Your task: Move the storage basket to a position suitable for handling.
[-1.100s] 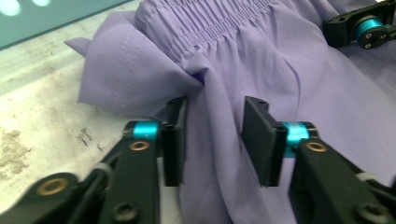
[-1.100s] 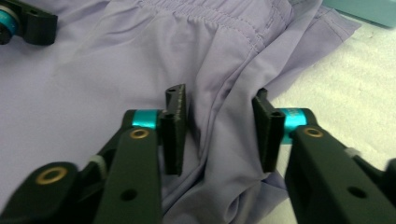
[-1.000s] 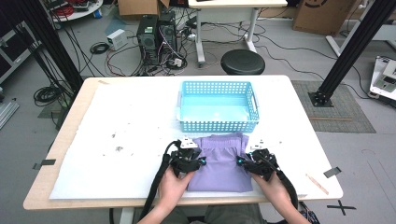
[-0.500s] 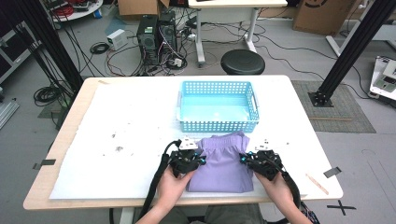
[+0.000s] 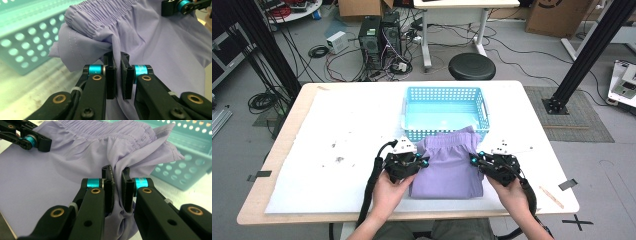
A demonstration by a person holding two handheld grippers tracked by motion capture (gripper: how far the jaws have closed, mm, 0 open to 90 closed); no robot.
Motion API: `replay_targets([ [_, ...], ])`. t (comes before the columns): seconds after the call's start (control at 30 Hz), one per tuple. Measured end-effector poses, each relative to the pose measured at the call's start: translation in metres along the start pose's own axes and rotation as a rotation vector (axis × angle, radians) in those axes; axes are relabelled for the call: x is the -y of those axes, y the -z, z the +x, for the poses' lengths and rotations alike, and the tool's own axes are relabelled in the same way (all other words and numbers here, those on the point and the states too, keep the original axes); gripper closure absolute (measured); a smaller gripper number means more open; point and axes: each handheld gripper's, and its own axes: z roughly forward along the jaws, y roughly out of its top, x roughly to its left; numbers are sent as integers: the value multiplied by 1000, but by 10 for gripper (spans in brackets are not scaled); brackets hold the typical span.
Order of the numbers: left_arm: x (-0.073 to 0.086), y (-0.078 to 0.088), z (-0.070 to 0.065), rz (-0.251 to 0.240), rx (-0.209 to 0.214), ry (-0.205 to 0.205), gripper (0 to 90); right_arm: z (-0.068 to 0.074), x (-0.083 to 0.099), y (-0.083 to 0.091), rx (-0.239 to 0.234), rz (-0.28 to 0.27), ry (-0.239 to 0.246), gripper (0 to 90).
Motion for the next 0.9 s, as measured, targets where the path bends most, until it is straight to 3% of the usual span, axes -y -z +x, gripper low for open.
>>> replay_targets([
  [0.43,-37,14,15,-46,-32,-34,849,-6,-35,1,4,-56,16,846],
  [0.9,-86,-1,50,-75,-92,-68,850,-38,-86,-17,62,-77,23,845],
])
